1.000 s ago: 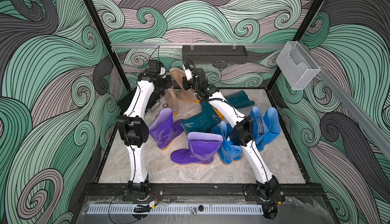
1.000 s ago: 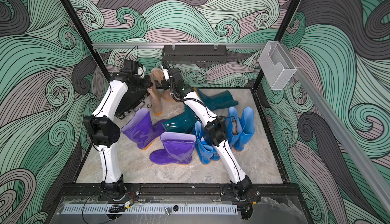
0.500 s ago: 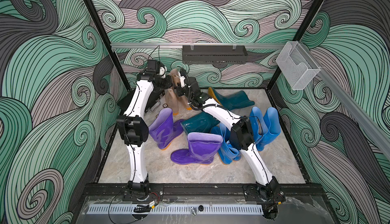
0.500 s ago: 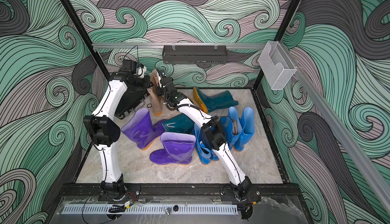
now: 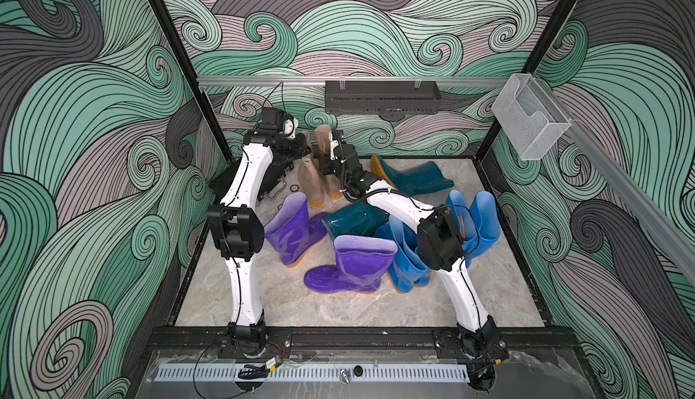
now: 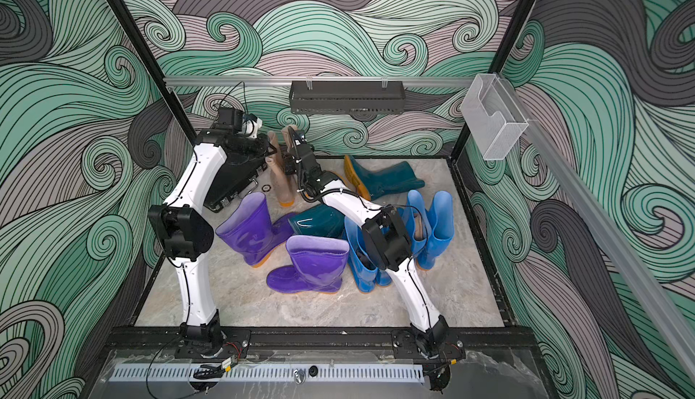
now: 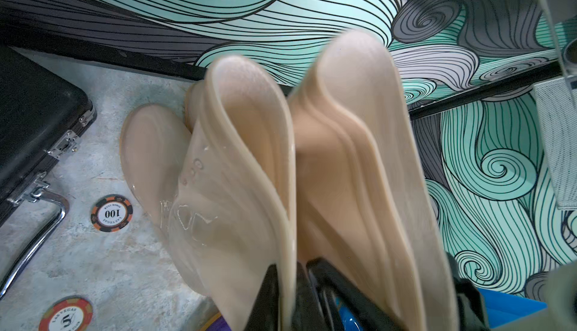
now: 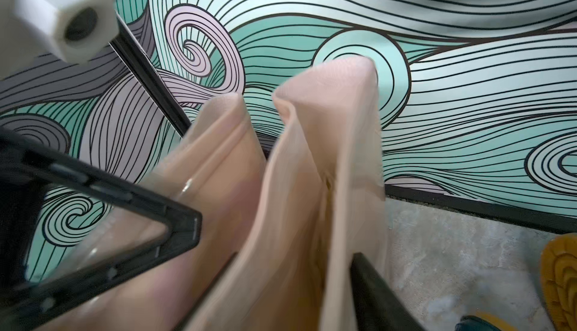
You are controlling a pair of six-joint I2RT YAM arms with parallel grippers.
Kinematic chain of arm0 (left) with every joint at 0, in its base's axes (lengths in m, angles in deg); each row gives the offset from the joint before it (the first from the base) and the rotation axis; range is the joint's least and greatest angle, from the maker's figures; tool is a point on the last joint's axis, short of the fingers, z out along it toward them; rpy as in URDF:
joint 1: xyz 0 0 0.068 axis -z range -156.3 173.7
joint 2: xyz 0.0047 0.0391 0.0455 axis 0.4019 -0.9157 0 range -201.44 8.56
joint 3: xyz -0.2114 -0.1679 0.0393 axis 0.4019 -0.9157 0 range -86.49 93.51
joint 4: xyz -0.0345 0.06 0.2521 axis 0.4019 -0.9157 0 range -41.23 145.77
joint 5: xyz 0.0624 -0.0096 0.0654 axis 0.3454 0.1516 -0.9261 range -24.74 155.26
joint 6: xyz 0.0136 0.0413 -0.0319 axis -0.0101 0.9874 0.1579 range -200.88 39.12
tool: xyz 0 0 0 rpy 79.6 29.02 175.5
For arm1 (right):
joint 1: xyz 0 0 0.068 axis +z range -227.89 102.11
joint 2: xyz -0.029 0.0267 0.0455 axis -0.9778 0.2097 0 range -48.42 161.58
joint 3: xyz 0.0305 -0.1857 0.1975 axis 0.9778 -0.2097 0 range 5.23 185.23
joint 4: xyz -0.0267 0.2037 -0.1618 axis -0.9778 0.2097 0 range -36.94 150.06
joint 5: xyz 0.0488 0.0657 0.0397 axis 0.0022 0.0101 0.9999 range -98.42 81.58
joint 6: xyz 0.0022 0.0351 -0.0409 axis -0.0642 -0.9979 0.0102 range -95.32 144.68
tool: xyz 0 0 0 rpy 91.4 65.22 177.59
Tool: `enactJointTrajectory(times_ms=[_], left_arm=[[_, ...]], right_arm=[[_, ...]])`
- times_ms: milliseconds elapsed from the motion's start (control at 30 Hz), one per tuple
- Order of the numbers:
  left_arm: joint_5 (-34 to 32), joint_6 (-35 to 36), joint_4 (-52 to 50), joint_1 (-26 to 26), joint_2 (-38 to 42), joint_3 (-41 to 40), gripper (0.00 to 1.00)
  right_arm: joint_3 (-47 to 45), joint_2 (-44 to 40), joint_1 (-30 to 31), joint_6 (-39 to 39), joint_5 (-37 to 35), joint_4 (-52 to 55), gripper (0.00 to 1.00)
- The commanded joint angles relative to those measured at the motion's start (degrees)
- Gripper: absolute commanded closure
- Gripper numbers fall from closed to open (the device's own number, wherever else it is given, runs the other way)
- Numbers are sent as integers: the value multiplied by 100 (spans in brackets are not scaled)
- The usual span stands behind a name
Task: Match and arrange rain boots in pairs
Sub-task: Pair a pair of rain boots at the center of the board, then adjust the rain boot at the center of the board.
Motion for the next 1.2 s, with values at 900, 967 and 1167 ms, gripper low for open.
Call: enactJointTrajectory(times_ms=[900, 967, 1167], left_arm=[[-1872, 1352, 101, 870, 2197, -856, 17], [-1970, 1507, 194, 1100, 2330, -1050, 16], [-2123, 1597, 216, 1605, 2291, -1097, 16]], right_arm=[[173, -3124, -2120, 46, 755, 4899, 8], [-374, -3479, -2625, -95, 1003, 4899, 8], [-1399, -3869, -3636, 73, 1292, 4909, 7]])
